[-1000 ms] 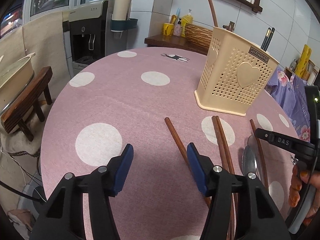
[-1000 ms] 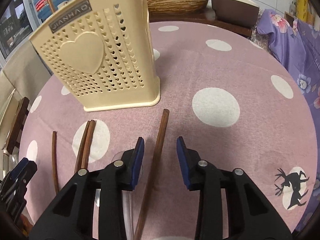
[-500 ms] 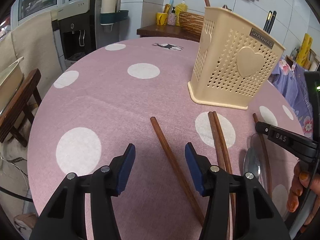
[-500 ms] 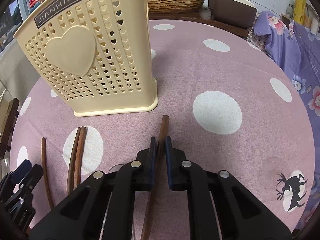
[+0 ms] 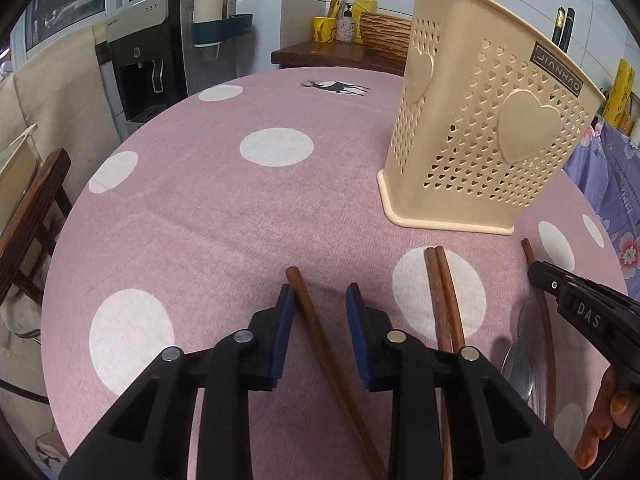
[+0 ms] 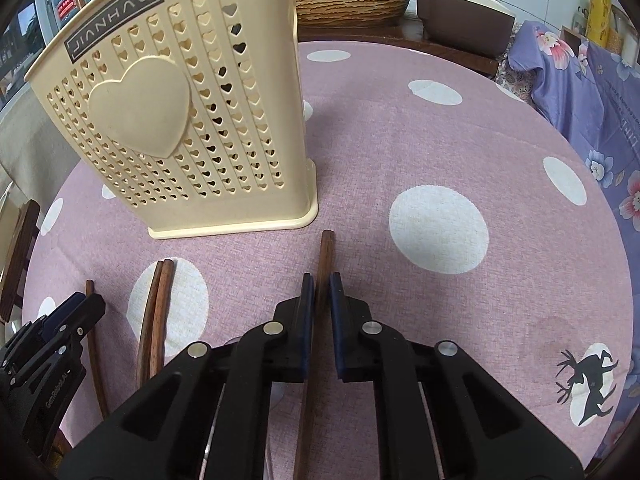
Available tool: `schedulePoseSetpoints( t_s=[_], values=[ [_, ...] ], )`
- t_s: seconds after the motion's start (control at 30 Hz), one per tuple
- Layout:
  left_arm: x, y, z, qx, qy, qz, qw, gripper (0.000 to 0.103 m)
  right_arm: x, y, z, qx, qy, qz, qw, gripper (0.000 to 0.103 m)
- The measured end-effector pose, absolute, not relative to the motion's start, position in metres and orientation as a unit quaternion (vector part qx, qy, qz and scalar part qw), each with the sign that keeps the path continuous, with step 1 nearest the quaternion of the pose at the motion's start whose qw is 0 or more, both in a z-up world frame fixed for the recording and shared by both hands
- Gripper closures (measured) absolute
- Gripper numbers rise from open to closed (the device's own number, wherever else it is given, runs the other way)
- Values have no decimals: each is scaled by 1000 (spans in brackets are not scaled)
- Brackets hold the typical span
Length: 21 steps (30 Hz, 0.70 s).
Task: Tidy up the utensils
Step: 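Grasp a brown chopstick with the left gripper while the right gripper grasps another brown chopstick, then lift both brown chopsticks up over the cream holder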
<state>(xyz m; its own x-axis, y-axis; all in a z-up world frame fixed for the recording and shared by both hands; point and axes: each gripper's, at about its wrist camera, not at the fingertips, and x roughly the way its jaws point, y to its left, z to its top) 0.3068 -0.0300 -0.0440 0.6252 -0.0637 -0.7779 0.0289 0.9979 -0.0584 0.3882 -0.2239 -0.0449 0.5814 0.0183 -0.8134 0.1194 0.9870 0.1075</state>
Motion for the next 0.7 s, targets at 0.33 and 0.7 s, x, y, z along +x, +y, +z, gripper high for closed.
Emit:
schedulePoseSetpoints(
  t_s=[0.33,0.7],
  values=[
    [309,-35,-44,-12,429,-29,903,92,393,-229,-45,91,453,-25,887,95],
    [301,-28,-26,-43,404,-45,913,93,376,-238,-23,115,409,13,905,95]
  ],
)
